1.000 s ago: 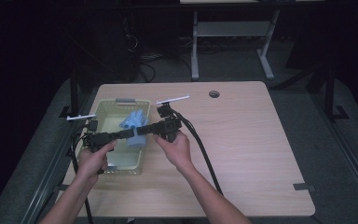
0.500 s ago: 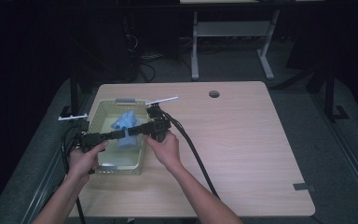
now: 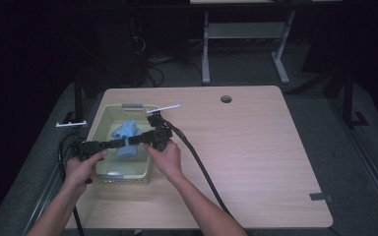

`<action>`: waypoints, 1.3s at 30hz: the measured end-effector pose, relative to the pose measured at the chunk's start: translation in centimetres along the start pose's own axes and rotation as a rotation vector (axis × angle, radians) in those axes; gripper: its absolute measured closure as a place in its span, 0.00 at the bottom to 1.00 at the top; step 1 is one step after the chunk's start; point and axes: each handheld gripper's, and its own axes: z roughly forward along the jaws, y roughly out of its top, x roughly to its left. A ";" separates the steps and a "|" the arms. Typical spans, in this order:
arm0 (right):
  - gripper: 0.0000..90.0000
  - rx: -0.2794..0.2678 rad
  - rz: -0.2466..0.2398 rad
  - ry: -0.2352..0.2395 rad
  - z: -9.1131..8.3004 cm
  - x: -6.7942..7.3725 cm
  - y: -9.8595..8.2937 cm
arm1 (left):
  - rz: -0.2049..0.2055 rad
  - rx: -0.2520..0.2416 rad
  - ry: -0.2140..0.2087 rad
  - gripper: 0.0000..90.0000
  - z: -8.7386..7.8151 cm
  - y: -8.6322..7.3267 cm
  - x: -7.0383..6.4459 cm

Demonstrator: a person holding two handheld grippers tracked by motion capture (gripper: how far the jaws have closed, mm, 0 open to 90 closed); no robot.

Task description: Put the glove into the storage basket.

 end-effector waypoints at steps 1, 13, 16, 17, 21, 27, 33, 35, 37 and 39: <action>0.84 0.004 -0.003 -0.001 0.1 -0.1 0.0 | -0.001 0.002 0.001 0.93 -0.1 0.0 0.1; 0.81 0.034 0.016 -0.010 1.6 -0.9 -0.3 | -0.012 0.045 0.042 0.93 -0.1 -0.1 1.2; 0.81 0.041 0.020 -0.016 1.8 -1.0 -0.4 | -0.018 0.052 0.051 0.93 -0.1 -0.2 1.5; 0.80 0.043 0.022 -0.019 1.9 -1.0 -0.4 | -0.016 0.055 0.056 0.93 -0.2 -0.1 1.5; 0.80 0.049 0.020 -0.023 2.0 -1.2 -0.5 | -0.016 0.060 0.067 0.93 -0.2 -0.1 1.6; 0.79 0.056 0.016 -0.039 1.9 -1.3 -0.5 | -0.012 0.073 0.075 0.93 0.0 -0.1 1.7; 0.78 0.052 0.014 -0.053 1.4 -1.4 -0.5 | -0.011 0.088 0.081 0.93 0.0 -0.1 1.8; 0.78 0.046 0.008 -0.058 1.1 -1.6 -0.5 | -0.013 0.092 0.086 0.93 0.2 -0.1 1.8; 0.78 0.040 0.009 -0.062 0.8 -1.6 -0.5 | -0.011 0.106 0.098 0.93 0.4 -0.1 1.8; 0.78 0.037 0.011 -0.063 0.4 -1.7 -0.6 | -0.009 0.120 0.115 0.93 0.7 -0.1 1.8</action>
